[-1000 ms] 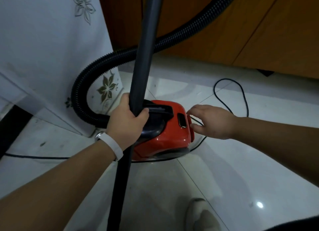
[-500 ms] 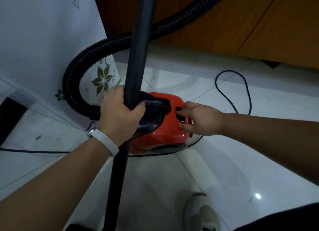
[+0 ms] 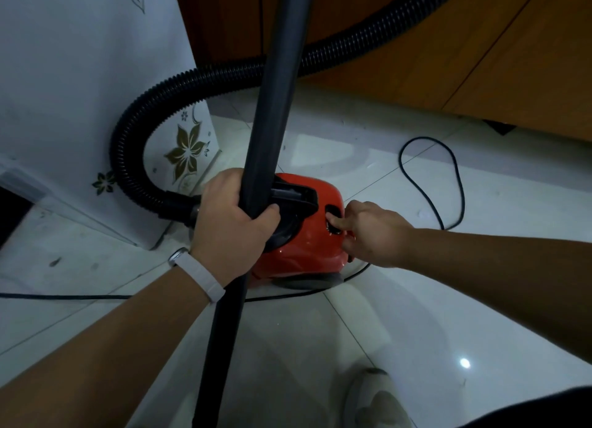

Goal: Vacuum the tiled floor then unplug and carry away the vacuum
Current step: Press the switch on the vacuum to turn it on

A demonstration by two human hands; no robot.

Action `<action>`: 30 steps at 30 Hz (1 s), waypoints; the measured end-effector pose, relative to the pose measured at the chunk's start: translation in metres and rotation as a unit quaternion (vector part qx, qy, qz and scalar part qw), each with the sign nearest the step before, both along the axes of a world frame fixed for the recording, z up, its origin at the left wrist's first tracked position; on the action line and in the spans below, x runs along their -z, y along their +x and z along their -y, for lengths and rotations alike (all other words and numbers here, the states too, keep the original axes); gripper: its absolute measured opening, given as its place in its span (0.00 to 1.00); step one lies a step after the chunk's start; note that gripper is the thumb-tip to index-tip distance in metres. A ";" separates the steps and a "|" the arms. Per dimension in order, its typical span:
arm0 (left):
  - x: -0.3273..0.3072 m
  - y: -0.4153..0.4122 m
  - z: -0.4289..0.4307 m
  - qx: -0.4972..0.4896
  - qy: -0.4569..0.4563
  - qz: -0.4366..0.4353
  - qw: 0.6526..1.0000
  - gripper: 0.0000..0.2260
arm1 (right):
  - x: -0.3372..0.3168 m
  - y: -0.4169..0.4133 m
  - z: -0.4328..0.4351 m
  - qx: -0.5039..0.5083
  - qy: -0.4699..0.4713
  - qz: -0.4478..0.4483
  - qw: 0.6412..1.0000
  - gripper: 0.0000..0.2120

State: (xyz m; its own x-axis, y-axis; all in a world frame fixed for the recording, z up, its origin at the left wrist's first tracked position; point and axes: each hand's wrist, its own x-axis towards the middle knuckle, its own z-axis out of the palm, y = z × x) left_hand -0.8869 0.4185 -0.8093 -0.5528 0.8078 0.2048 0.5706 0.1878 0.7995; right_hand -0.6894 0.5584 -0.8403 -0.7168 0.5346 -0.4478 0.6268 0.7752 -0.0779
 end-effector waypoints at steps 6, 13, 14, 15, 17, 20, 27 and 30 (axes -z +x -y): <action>-0.002 -0.003 0.002 0.026 0.008 0.019 0.999 0.09 | 0.000 -0.005 0.000 -0.010 0.019 0.007 1.000 0.30; -0.006 -0.003 0.006 0.065 0.033 0.062 0.995 0.10 | 0.007 -0.014 0.007 -0.018 0.090 0.032 0.995 0.38; -0.005 -0.004 0.007 0.053 0.029 0.052 0.997 0.09 | 0.007 -0.016 0.006 -0.010 0.078 0.023 0.997 0.38; -0.004 -0.005 0.010 0.036 0.024 0.036 0.998 0.08 | 0.005 -0.017 0.005 0.000 0.063 0.013 0.998 0.38; -0.003 -0.008 0.015 0.001 0.009 0.006 1.000 0.09 | 0.000 -0.020 0.003 0.012 0.059 -0.013 0.998 0.36; -0.004 -0.013 0.022 -0.018 0.002 -0.010 1.000 0.09 | -0.015 -0.029 0.002 -0.019 0.105 -0.101 0.989 0.22; -0.027 -0.022 0.044 -0.006 -0.112 0.165 0.980 0.11 | -0.101 -0.076 0.045 -0.165 0.176 -0.338 0.910 0.13; -0.049 -0.023 0.053 0.010 -0.185 0.206 0.961 0.12 | -0.154 -0.098 0.063 -0.188 0.223 -0.365 0.884 0.13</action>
